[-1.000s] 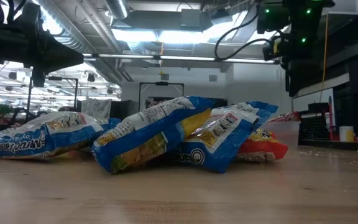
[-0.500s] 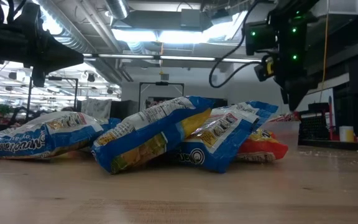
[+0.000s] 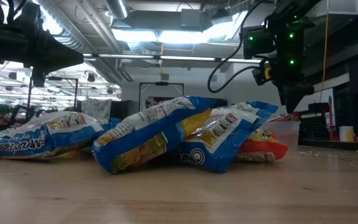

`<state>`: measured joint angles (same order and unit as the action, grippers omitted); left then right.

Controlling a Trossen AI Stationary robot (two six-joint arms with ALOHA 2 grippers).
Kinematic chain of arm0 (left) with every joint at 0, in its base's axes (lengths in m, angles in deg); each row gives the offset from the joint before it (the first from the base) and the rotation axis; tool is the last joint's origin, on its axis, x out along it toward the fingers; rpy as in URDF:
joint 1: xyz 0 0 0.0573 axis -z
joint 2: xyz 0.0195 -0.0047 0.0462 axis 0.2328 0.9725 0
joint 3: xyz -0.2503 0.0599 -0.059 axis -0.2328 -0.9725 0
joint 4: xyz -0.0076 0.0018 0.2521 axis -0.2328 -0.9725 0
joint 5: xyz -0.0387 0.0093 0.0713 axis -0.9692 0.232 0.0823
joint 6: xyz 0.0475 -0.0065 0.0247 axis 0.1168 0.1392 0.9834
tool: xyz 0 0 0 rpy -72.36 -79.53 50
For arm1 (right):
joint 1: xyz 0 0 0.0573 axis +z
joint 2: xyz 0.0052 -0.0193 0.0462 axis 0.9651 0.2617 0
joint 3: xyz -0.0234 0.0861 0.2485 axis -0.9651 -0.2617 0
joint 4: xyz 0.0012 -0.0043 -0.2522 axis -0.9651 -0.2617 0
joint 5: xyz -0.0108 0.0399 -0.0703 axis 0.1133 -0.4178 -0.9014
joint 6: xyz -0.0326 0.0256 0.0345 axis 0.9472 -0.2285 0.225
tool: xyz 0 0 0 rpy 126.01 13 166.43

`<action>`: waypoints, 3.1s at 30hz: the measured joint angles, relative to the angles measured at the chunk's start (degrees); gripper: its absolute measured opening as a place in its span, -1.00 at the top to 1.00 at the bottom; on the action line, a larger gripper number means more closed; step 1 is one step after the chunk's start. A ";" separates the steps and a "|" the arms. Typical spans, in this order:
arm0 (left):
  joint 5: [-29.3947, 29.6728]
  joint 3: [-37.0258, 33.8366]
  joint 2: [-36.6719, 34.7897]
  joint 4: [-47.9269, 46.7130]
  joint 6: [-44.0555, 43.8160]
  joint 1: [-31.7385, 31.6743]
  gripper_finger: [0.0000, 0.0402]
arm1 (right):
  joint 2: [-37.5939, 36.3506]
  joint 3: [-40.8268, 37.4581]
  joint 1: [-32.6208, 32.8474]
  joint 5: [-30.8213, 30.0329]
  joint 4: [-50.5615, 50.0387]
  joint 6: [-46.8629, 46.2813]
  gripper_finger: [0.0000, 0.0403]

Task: Sort Maruchan noodles
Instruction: Put the right red noodle pack into the transparent bin

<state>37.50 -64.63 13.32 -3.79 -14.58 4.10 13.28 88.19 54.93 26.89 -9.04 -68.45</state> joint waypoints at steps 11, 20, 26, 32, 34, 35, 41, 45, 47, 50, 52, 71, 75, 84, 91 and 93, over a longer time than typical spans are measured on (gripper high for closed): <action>0.00 0.00 0.00 0.00 1.75 0.00 0.78 | -0.15 -0.41 0.10 11.36 -2.36 4.45 -0.18; 0.15 0.00 0.02 0.00 3.48 -0.04 0.78 | -0.09 -0.41 0.07 9.16 -5.11 1.24 -0.51; 0.17 0.00 -0.01 -0.02 3.62 -0.04 0.78 | 0.00 -0.38 0.16 7.48 -6.42 -5.18 -0.83; 0.47 0.00 0.00 -0.02 6.44 -0.04 0.78 | 0.00 0.37 2.99 1.46 -7.78 -5.18 -0.88; 1.12 0.00 -0.01 -0.04 6.91 -0.04 0.78 | 0.00 0.53 3.50 0.95 -4.12 -2.78 -0.88; 1.66 0.00 0.02 -0.08 6.96 -0.04 0.78 | 0.00 0.53 3.52 1.33 -2.27 -1.57 -0.88; 2.16 0.00 0.01 -0.12 7.80 -0.04 0.78 | 1.32 0.49 3.37 0.30 4.25 2.74 -0.88; 2.19 0.00 0.01 -0.11 7.99 -0.04 0.78 | 5.00 0.49 3.37 0.10 4.62 4.82 -0.88; 2.16 0.00 0.02 -0.11 7.99 -0.04 0.78 | 6.85 0.49 3.39 -2.39 4.35 5.49 -0.88; 2.10 0.00 0.00 -0.11 7.99 -0.04 0.78 | 8.70 0.43 3.37 -7.44 4.64 5.85 -0.88; 2.10 0.00 0.00 -0.11 7.99 -0.04 0.78 | 8.79 0.43 3.37 -9.07 5.28 6.15 -0.88; 1.95 0.00 0.00 -0.11 7.94 -0.04 0.78 | 8.76 -4.78 -3.43 -12.67 9.60 1.58 -0.76; 1.95 0.00 0.01 -0.11 7.92 -0.04 0.78 | 8.76 -4.78 -3.43 -13.07 9.85 1.19 -0.46; 1.95 0.00 0.01 -0.11 7.88 -0.04 0.78 | 8.76 -4.78 -3.41 -11.49 9.80 -2.68 0.26; 1.95 0.00 -0.01 -0.11 7.77 -0.04 0.78 | 8.72 -4.73 -3.39 -12.02 9.60 -3.79 0.55; 1.95 0.00 0.00 -0.11 7.78 -0.04 0.78 | 8.59 -4.73 -3.39 -11.82 9.58 -4.09 0.56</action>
<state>39.44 -64.63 13.32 -3.90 -6.80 4.06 21.87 83.45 51.54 15.07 0.54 -72.54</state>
